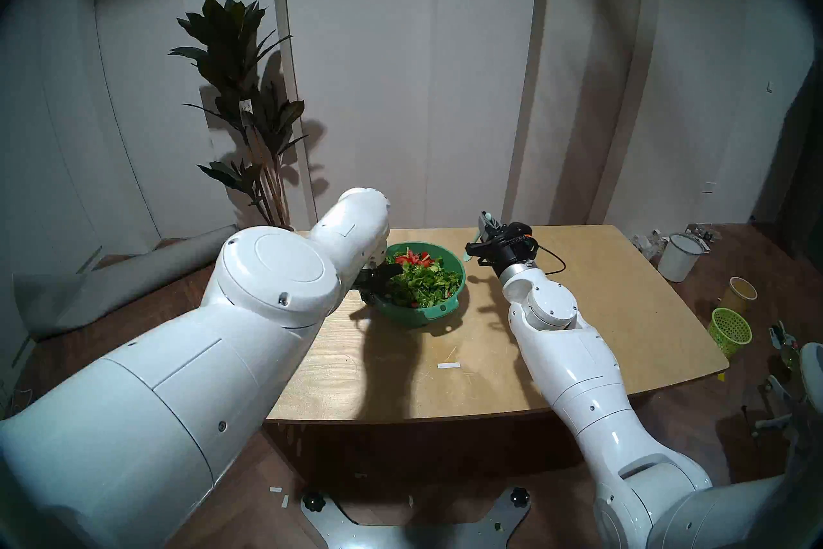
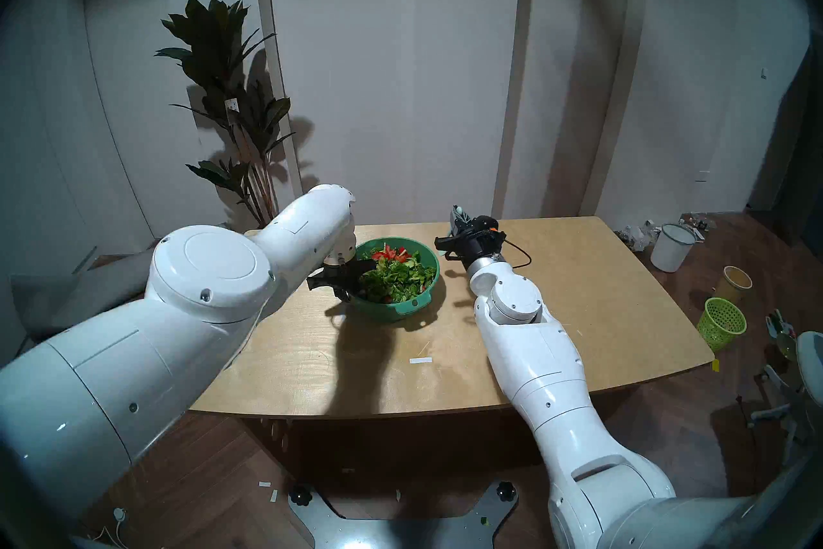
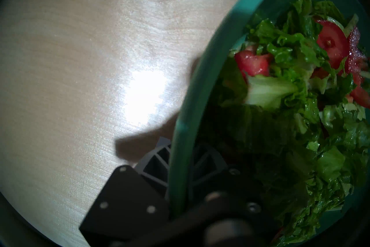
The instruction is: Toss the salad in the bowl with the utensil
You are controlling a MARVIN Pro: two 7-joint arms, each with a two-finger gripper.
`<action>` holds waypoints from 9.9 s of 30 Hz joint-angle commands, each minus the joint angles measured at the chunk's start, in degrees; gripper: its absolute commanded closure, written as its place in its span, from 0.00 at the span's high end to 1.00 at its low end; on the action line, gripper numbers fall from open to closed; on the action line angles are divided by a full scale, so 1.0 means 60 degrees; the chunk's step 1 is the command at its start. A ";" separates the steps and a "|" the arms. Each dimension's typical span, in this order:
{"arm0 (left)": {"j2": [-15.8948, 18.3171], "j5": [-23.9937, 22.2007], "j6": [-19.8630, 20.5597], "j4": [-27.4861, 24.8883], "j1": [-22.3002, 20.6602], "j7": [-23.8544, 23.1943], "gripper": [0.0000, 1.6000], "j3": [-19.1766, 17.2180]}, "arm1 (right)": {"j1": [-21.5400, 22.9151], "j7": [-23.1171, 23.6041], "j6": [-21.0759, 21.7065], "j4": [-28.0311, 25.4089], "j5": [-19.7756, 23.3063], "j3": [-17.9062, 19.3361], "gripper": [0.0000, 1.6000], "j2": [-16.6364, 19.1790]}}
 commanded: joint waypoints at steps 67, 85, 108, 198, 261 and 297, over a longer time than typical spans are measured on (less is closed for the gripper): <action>-0.0044 0.0526 0.0084 0.0195 0.0309 0.0329 0.00 -0.0456 | 0.1691 0.3715 0.3331 -0.0030 -0.0366 -0.1280 0.00 0.1755; -0.0046 0.0657 0.0084 0.0197 0.0295 0.0310 0.00 -0.0586 | 0.0523 0.3665 0.3398 -0.0316 0.0140 -0.1179 0.00 0.1541; -0.0035 0.0799 0.0084 0.0204 0.0259 0.0208 0.00 -0.0723 | -0.1659 0.2156 0.2690 -0.0567 0.1782 0.0443 0.00 0.0910; -0.0039 0.1771 0.0084 0.0187 0.0225 0.0130 0.00 -0.1436 | -0.1691 0.0757 0.3980 -0.3257 0.2140 -0.0409 0.00 0.1070; 0.0034 0.2314 0.0084 0.0201 0.0036 0.0002 0.00 -0.1953 | 0.3478 0.3346 0.3101 -0.1619 -0.3481 -0.3292 0.00 0.2887; 0.0147 0.2548 0.0084 0.0209 0.0006 -0.0006 0.00 -0.2264 | 0.5359 0.3396 0.1331 0.1558 -0.5941 -0.5830 0.00 0.1507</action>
